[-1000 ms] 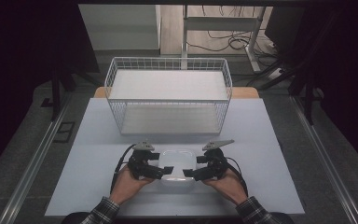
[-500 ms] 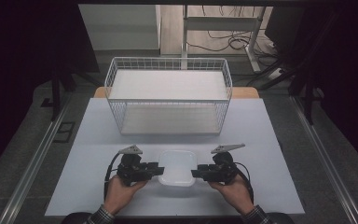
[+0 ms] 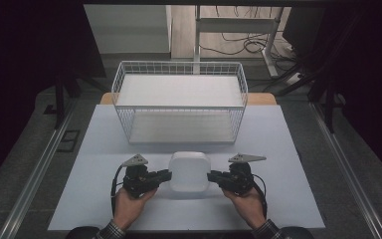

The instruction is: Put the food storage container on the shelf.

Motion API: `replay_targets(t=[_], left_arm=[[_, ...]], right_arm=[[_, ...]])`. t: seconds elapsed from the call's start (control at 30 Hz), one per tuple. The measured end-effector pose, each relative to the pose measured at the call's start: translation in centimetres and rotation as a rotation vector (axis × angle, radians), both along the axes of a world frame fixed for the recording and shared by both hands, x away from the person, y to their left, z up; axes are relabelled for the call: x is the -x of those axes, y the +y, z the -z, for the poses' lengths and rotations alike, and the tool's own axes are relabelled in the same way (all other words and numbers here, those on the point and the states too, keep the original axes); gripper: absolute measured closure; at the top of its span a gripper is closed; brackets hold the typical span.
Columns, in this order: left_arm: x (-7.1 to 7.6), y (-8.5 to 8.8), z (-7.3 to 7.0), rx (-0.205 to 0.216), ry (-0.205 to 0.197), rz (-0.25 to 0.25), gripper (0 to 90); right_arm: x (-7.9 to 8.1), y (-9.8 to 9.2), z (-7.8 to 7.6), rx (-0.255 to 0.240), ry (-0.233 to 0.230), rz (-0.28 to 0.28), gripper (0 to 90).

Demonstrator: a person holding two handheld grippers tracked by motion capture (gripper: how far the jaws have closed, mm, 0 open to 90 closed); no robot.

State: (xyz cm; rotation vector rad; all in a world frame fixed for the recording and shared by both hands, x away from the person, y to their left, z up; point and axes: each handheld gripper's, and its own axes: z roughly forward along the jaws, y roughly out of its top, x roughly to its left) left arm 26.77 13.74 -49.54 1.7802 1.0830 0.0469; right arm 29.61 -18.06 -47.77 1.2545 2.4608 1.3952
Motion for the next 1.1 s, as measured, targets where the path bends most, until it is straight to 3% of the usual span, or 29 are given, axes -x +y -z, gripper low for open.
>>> replay_targets(t=[0.33, 0.53, 1.1], left_arm=[[-1.4, 0.1, -0.8, -0.006, -0.037, -0.015, 79.4], [-3.5, 0.5, -1.5, -0.017, -0.067, -0.041, 79.3], [-8.7, 1.7, -0.6, -0.037, -0.025, -0.116, 78.7]], right_arm=[[-1.1, 0.4, -0.8, -0.002, -0.058, 0.007, 77.9], [-3.2, 1.0, -1.7, 0.004, -0.098, 0.008, 77.9], [-9.2, 3.6, -0.8, 0.024, -0.080, 0.041, 77.2]])
